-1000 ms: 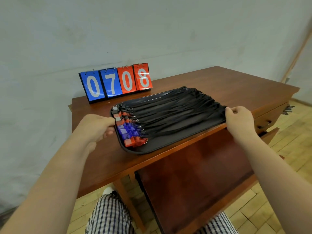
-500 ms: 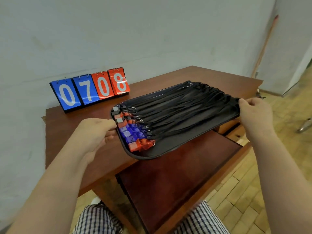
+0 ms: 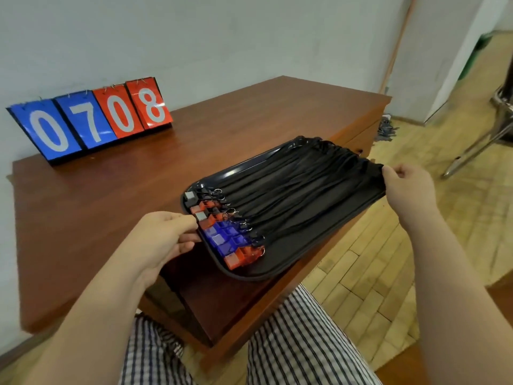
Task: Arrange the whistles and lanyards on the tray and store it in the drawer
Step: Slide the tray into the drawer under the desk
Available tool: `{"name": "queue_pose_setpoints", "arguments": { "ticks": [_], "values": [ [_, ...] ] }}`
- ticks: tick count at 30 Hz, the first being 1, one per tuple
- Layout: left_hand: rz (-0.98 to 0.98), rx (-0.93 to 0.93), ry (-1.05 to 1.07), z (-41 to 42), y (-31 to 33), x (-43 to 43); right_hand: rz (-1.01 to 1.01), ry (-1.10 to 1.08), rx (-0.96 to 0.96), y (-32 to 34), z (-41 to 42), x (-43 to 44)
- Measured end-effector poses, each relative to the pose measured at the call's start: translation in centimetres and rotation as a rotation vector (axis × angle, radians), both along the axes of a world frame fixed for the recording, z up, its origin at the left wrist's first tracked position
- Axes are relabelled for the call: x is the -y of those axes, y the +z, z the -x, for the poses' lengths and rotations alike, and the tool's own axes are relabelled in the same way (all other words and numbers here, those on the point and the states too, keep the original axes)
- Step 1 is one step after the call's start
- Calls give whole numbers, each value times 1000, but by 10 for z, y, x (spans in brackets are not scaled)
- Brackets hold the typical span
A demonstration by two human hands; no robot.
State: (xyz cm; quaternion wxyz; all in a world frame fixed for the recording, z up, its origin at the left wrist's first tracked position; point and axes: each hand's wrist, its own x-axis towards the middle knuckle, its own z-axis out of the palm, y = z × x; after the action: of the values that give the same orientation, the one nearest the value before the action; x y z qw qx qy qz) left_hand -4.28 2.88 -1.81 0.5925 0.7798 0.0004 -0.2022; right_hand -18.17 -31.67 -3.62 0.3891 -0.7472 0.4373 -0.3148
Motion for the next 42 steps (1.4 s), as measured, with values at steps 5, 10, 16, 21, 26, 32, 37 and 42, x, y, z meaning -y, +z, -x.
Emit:
{"name": "queue_pose_setpoints", "arguments": {
  "ticks": [5,10,16,21,26,32,37,42],
  "values": [
    [-4,-22,-53,11,-5,1,7,9,-64,-9,7,2],
    [-13,-97,-126,25,-10,4,0,-12,-118,-23,21,7],
    [-27,-141,-221,38,-29,14,15,-35,-184,-36,44,16],
    [-27,-167,-249,43,-46,20,19,-41,-223,-44,53,22],
    [-34,-198,-210,38,-59,14,31,1,-263,-55,43,21],
    [-112,-188,-179,23,-78,-3,30,82,-268,-68,16,11],
    [-126,-210,-158,13,-93,-12,28,117,-301,-77,-6,7],
    [-107,-203,-121,0,-103,-18,44,130,-318,-88,-26,7]
  ]
}}
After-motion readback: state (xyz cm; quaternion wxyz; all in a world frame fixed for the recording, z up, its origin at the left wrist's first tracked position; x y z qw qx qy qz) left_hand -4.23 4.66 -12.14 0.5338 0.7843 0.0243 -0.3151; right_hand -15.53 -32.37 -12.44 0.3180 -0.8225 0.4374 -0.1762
